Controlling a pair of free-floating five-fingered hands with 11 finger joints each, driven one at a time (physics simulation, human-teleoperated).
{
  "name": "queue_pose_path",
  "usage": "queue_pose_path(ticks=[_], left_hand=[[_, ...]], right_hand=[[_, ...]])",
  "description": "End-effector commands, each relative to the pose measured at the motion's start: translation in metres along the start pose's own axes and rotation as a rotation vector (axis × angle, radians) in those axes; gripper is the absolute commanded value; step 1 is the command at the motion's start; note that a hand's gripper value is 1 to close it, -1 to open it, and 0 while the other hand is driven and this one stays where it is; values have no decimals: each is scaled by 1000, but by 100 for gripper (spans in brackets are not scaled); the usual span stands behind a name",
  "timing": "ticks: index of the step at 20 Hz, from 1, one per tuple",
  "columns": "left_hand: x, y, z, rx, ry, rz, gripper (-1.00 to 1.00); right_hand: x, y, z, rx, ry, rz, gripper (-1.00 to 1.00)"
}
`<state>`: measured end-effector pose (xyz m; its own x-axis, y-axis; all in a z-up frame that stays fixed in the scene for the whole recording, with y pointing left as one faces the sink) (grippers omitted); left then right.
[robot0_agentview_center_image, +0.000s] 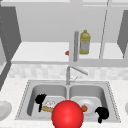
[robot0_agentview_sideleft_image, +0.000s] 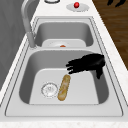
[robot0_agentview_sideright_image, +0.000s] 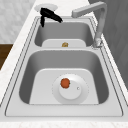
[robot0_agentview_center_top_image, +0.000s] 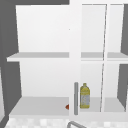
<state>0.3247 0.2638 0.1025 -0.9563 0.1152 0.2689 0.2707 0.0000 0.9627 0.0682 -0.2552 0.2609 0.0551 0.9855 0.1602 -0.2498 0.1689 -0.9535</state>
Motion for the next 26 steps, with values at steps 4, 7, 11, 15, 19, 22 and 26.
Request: queue_pose_path(ticks=[4,7,11,15,19,22,26], left_hand=[[31,18,15,25,-1,-49,-100],[45,26,24,31,-11,-50,-100],[62,35,43,58,-14,-32,-100],[72,36,66,76,-19,-17,-100],[78,34,94,84,-31,-19,-100],[90,23,115,52,-24,-27,-100],[106,16,145,54,-24,6,-100]], right_hand=[[0,0,0,0,0,0,0],[0,0,0,0,0,0,0],[0,0,0,0,0,0,0],[0,0,0,0,0,0,0],[0,0,0,0,0,0,0],[0,0,0,0,0,0,0],[0,0,0,0,0,0,0]])
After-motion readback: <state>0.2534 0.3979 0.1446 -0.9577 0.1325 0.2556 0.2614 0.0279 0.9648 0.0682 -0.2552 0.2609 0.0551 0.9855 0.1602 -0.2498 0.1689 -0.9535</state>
